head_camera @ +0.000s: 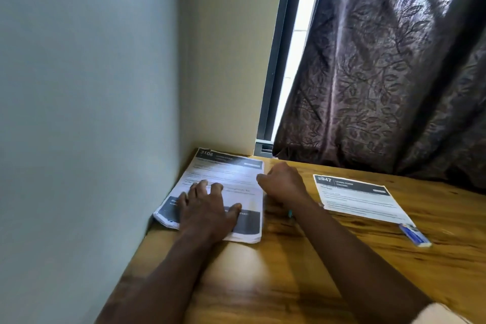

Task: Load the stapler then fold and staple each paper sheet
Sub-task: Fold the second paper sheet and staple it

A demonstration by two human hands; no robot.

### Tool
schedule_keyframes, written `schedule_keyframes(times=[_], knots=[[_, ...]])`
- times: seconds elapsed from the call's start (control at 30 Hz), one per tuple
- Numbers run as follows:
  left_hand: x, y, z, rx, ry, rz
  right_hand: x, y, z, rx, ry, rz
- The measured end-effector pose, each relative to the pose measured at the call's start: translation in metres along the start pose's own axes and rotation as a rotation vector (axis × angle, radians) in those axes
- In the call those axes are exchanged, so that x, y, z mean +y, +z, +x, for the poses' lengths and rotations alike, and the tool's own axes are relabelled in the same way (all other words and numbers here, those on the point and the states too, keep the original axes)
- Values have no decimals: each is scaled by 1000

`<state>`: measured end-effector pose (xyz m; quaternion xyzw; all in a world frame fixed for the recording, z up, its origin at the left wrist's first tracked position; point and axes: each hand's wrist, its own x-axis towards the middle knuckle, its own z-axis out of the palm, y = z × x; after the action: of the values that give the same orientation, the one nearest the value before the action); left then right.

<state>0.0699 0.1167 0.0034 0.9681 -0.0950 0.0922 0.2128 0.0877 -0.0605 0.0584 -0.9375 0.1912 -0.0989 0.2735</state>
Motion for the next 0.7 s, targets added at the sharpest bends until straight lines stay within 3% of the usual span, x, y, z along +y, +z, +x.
schedule_keyframes(times=[0.13,0.3,0.7], knots=[[1,-2,0,7,-17,-9,-8,11,18,-83,165,78],[3,-7,-4,15,-25,-22,-2,12,16,-71,361,438],[13,-11,-1,121,25,53,20,3,9,-59,243,688]])
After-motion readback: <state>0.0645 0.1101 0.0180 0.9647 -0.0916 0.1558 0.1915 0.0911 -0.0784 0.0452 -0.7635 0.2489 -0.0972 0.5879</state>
